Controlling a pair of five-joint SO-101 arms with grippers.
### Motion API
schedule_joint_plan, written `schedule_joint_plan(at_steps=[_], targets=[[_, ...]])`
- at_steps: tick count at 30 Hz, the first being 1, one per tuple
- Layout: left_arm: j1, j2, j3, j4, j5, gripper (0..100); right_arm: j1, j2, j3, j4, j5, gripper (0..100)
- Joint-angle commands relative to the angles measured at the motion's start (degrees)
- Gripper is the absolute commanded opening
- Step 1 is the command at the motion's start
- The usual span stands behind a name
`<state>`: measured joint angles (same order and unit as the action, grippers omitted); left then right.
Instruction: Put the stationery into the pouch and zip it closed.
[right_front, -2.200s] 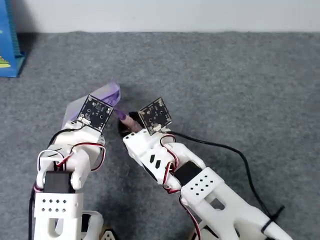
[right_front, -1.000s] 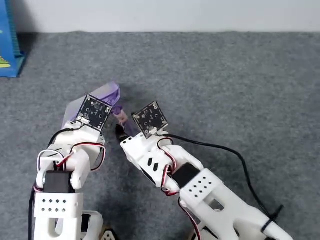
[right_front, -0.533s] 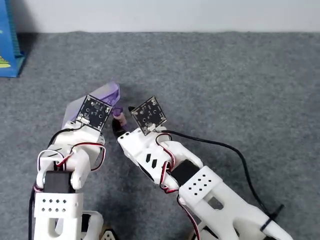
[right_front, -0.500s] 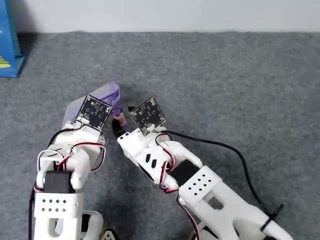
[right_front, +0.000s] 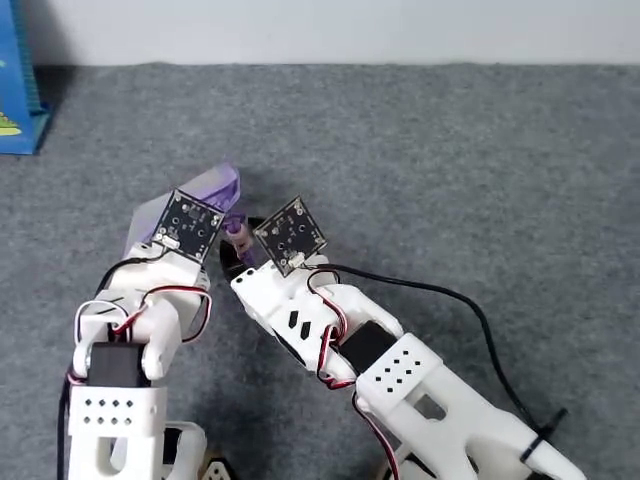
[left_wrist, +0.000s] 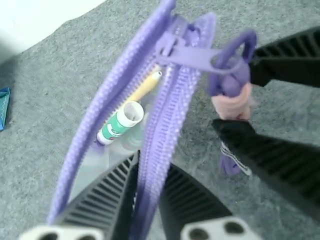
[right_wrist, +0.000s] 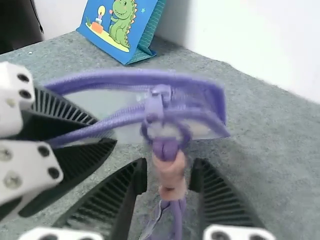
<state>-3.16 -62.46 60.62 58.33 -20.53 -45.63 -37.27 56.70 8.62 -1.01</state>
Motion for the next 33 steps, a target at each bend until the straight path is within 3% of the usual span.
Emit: schedule_joint_plan(at_steps=[1,20,30,33], targets=[[-0.44,-0.26,-0.13,0.09,0.62,1,-0.31,0.22,-3.78,-3.65,2.46,6.5],[-0.53,-0.26,1.63,-1.05,0.62,1,1.89,3.56,-5.36,-4.70,3.08,1.0],[-0.97,-0.35,-0.22,0.53,0.26,2,3.47,-16.75,6.42,-4.62,11.60,0.8],[-0.97,-0.35,-2.59,5.98,-1.49,11,3.38,-22.90,7.21,0.31,12.48,0.8]])
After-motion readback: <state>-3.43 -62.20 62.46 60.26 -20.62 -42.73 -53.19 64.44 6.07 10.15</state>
